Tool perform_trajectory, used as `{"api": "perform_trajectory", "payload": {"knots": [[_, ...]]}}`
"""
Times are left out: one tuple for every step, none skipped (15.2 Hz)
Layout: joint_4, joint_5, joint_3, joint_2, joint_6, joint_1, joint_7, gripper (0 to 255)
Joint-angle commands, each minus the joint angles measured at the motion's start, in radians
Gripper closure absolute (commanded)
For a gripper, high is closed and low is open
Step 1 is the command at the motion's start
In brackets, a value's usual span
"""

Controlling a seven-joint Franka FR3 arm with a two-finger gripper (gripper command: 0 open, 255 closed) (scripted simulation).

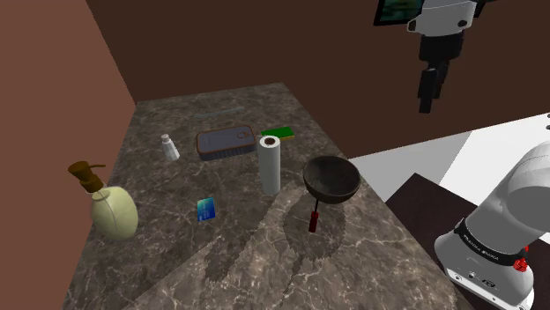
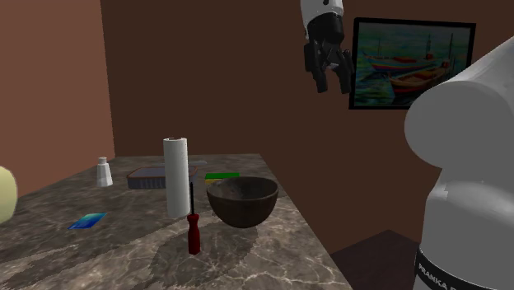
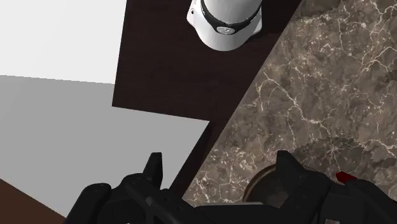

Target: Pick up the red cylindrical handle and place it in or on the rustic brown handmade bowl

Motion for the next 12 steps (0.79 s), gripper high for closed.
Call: {"api": "perform_trajectory", "payload": {"knots": [[0.000,0.000,0.000,0.000,0.000,0.000,0.000,0],[-0.014,0.018,0.017,0.007,0.018,0.006,0.024,0],[-0.027,0.037,0.035,0.016,0.037,0.013,0.048,0],[-0.038,0.055,0.053,0.026,0.057,0.020,0.071,0],[-0.049,0.073,0.070,0.037,0.077,0.027,0.094,0],[-0.058,0.091,0.088,0.050,0.097,0.034,0.117,0],[-0.066,0.109,0.106,0.065,0.118,0.041,0.140,0],[-0.073,0.126,0.124,0.081,0.140,0.047,0.162,0],[-0.079,0.143,0.142,0.098,0.162,0.054,0.184,0],[-0.083,0.159,0.160,0.117,0.185,0.061,0.206,0],[-0.086,0.175,0.178,0.138,0.208,0.068,0.228,0],[-0.087,0.190,0.196,0.159,0.231,0.074,0.250,0]]}}
